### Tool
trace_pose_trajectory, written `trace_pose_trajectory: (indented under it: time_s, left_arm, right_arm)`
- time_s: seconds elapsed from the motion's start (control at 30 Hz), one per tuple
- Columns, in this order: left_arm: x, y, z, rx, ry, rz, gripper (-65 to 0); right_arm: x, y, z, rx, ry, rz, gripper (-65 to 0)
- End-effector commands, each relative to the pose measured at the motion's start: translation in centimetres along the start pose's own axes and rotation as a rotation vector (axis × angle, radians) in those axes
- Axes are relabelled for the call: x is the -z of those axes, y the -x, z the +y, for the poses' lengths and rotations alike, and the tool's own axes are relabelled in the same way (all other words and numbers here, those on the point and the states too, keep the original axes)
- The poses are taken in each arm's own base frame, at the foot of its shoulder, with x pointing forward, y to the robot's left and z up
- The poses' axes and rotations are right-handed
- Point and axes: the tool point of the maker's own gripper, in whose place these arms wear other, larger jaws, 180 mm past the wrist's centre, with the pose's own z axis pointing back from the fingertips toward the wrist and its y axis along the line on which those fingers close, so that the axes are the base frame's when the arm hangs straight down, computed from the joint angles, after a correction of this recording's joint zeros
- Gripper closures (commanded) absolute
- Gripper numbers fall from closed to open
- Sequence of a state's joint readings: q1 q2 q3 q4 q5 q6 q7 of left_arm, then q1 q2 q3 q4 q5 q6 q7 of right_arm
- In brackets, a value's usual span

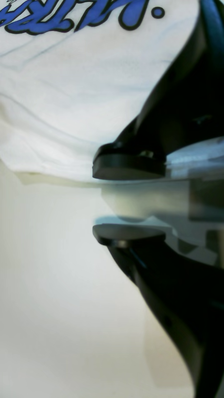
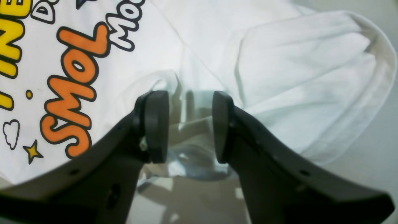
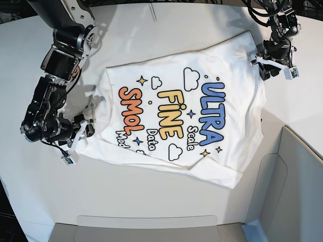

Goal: Layout the t-shirt on the table in an organized manner, then fold the t-shirt properly
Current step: 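Adjust the right gripper's grip on the shirt side, tugging it outward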

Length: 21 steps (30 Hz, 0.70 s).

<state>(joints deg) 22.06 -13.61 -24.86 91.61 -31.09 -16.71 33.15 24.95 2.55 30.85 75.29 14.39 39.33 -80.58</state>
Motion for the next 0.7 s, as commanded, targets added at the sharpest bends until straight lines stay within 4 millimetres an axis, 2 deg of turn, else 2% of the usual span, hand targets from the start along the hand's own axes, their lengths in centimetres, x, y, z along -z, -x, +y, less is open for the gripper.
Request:
trace_pose_trajectory:
  time_s: [0.0,0.13,0.2,0.27,0.33,0.37,0.47,0.6,0.67]
  left_arm:
    - [-0.2,0.3,0.3,0.011,-0.010,0.026,-23.4]
    - [-0.2,0.4,0.3,0.011,-0.010,0.027,-23.4]
    - [-0.2,0.4,0.3,0.011,-0.010,0.027,-23.4]
    - [-0.2,0.4,0.3,0.011,-0.010,0.027,-23.4]
    - [-0.2,0.4,0.4,0.012,-0.011,0.029,-23.4]
    - [-0.2,0.4,0.4,0.012,-0.011,0.029,-23.4]
    - [-0.2,0.4,0.4,0.012,-0.011,0.029,-23.4]
    - [-0.2,0.3,0.3,0.011,-0.010,0.026,-23.4]
    - [-0.2,0.3,0.3,0.011,-0.009,0.025,-23.4]
  right_arm:
    - [-0.6,-1.7,-0.2,-0.023,-0.001,-0.041,-23.6]
    - [1.1,-1.6,1.1,-0.058,-0.051,0.020,-23.5]
    - [1.4,-1.8,1.6,-0.085,-0.057,0.032,-20.5]
    - [1.4,-2.2,2.1,-0.106,-0.059,0.032,-13.2]
    - [1.5,-2.7,2.6,-0.111,-0.068,0.022,-1.7]
    - [1.5,-2.9,2.6,-0.113,-0.068,0.020,0.0]
    - [0.6,-4.4,2.8,-0.162,-0.040,-0.007,0.0]
    - [-1.7,-7.7,5.3,-0.352,0.032,-0.085,0.0]
    - [-3.0,-8.8,6.7,-0.417,0.056,-0.134,0.0]
